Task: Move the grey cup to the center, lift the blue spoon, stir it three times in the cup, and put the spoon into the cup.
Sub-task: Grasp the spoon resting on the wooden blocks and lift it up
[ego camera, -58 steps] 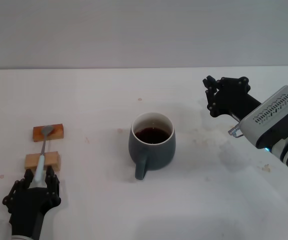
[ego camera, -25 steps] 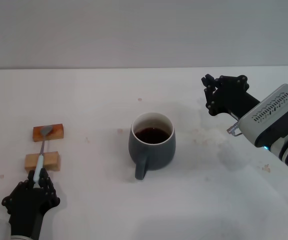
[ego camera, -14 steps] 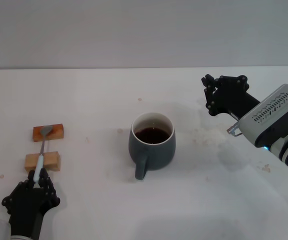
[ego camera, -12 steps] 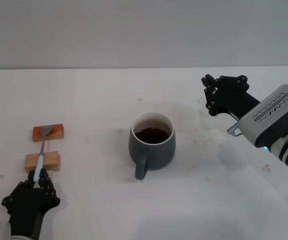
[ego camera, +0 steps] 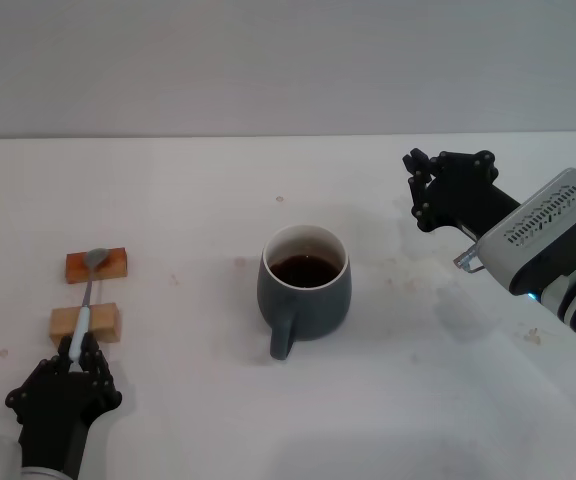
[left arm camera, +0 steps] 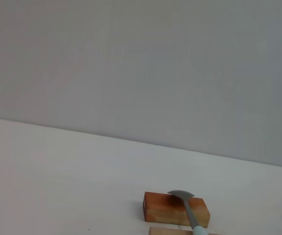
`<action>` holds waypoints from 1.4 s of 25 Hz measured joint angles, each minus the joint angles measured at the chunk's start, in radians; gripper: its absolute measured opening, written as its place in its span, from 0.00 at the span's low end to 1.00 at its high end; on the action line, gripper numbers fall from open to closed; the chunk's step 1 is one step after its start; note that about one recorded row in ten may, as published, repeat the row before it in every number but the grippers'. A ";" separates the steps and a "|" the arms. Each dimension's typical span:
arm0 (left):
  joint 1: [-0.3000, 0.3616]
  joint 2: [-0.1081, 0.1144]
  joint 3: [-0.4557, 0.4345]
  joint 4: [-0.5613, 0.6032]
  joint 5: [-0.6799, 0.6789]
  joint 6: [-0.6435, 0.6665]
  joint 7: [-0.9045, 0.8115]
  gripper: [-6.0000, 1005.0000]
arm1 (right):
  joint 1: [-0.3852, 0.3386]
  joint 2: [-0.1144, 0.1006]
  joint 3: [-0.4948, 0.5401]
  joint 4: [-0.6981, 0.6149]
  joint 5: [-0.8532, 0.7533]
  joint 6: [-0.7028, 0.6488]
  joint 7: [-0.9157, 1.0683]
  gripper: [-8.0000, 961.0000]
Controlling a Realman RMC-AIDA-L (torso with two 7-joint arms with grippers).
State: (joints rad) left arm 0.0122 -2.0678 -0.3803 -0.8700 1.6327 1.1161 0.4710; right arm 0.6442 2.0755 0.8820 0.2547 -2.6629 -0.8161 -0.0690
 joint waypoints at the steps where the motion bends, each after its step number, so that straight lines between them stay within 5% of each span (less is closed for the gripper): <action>1: 0.000 0.000 0.000 0.000 0.000 0.000 0.000 0.18 | 0.000 0.000 0.000 0.000 0.000 0.000 0.000 0.06; 14: 0.010 0.031 -0.005 -0.068 0.039 0.013 0.025 0.18 | 0.000 0.000 0.000 0.002 0.000 0.003 0.000 0.06; 23: 0.044 0.170 -0.040 -0.322 0.043 -0.039 0.168 0.18 | -0.003 0.000 0.000 0.001 0.000 0.008 0.000 0.06; 24: 0.062 0.200 -0.076 -0.388 0.044 -0.090 0.219 0.18 | -0.003 0.000 0.000 0.001 0.000 0.008 0.000 0.06; 27: 0.094 0.219 -0.140 -0.468 0.044 -0.179 0.311 0.18 | -0.005 0.000 0.000 0.002 0.000 0.008 0.000 0.06; 29: 0.094 0.219 -0.140 -0.468 0.044 -0.179 0.311 0.18 | -0.006 0.000 0.001 0.003 0.000 0.008 0.000 0.06; 32: 0.194 0.228 -0.348 -0.640 0.046 -0.431 0.501 0.18 | -0.008 0.001 0.007 0.003 0.000 0.008 0.000 0.06; 35: 0.232 0.228 -0.434 -0.698 0.046 -0.542 0.540 0.18 | -0.009 0.001 0.010 0.001 0.002 0.008 0.000 0.06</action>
State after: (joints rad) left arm 0.2441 -1.8395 -0.8145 -1.5678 1.6791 0.5745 1.0107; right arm 0.6352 2.0765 0.8916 0.2555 -2.6609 -0.8081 -0.0690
